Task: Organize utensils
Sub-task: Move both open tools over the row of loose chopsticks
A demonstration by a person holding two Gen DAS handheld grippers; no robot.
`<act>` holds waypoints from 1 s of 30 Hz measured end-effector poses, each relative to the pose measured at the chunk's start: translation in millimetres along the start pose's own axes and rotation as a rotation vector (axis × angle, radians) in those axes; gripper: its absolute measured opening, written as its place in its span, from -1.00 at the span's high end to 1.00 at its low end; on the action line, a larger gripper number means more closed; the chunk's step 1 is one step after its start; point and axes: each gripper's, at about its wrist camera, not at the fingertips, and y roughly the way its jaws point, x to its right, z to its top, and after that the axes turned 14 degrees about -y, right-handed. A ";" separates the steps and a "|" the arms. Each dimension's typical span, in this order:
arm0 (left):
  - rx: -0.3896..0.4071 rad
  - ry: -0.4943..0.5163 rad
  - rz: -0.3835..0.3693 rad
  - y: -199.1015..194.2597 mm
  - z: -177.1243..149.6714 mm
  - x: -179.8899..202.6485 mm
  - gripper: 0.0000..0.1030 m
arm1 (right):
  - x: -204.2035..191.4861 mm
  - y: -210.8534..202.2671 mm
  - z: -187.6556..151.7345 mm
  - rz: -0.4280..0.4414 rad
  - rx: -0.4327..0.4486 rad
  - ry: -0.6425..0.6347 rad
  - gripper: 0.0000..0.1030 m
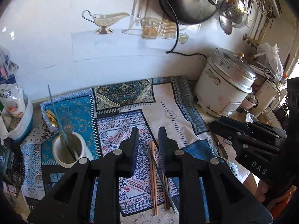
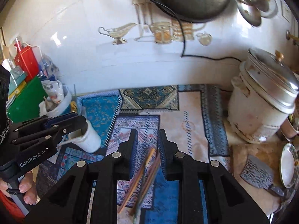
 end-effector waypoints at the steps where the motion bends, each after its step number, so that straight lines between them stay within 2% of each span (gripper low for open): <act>1: -0.024 0.004 -0.004 6.6 -3.4 3.3 0.63 | 4.4 1.3 -6.2 -0.009 -0.012 0.009 0.61; 8: -0.194 0.033 0.003 62.7 -38.1 12.3 0.63 | 25.0 27.1 -55.5 -0.059 -0.156 0.070 0.61; 12: -0.293 0.030 0.028 97.4 -64.2 5.8 0.63 | 31.4 46.3 -82.4 -0.056 -0.252 0.100 0.61; 16: -0.376 0.007 0.054 127.6 -83.8 -4.8 0.63 | 35.7 57.0 -103.4 -0.041 -0.309 0.131 0.61; 19: -0.435 -0.036 0.031 145.0 -93.0 -10.6 0.63 | 37.0 61.1 -113.0 -0.036 -0.332 0.142 0.61; 24: -0.484 -0.074 0.008 158.1 -100.7 -13.6 0.68 | 40.0 61.7 -122.0 -0.027 -0.340 0.167 0.61; 30: -0.502 -0.099 0.027 164.4 -102.7 -16.9 0.71 | 41.3 59.3 -125.4 -0.023 -0.329 0.184 0.61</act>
